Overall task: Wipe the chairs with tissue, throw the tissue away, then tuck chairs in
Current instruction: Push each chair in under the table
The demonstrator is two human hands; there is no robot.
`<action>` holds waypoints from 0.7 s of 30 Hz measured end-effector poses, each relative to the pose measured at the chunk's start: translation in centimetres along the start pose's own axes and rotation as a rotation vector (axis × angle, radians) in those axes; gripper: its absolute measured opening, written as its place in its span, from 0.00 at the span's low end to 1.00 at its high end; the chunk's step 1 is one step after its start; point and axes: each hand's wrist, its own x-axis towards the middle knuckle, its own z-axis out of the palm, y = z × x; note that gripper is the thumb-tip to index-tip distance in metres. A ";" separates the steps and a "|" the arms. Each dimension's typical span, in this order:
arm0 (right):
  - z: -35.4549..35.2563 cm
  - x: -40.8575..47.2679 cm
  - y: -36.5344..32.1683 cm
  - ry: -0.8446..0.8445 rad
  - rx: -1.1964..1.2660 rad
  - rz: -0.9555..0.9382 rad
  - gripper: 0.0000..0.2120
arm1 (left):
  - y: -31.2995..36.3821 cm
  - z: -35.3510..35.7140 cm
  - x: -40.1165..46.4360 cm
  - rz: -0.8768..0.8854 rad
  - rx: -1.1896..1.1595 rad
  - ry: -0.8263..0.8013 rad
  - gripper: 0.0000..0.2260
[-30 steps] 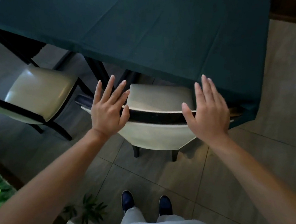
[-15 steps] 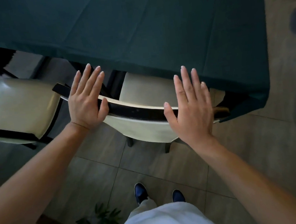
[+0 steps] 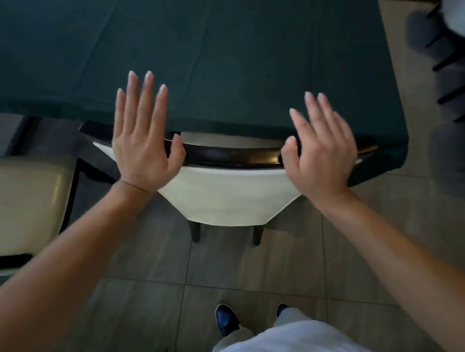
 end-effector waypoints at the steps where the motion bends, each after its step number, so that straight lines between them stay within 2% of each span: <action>1: 0.6 0.4 -0.9 0.002 -0.001 -0.001 0.23 | -1.4 0.2 0.5 0.011 -0.004 -0.002 0.28; 5: 2.3 2.1 -3.3 0.053 0.017 -0.004 0.21 | -4.9 0.7 2.1 0.038 -0.012 -0.013 0.28; 11: 3.1 3.7 -2.0 0.132 0.043 -0.037 0.21 | -4.4 1.6 2.8 0.005 -0.024 -0.004 0.27; 17: 4.8 8.6 1.4 0.182 0.123 -0.068 0.17 | -3.6 3.2 4.4 0.008 -0.014 -0.061 0.23; 21: 5.6 8.6 7.2 0.156 0.191 -0.051 0.16 | 1.4 4.7 4.9 0.033 -0.021 -0.060 0.22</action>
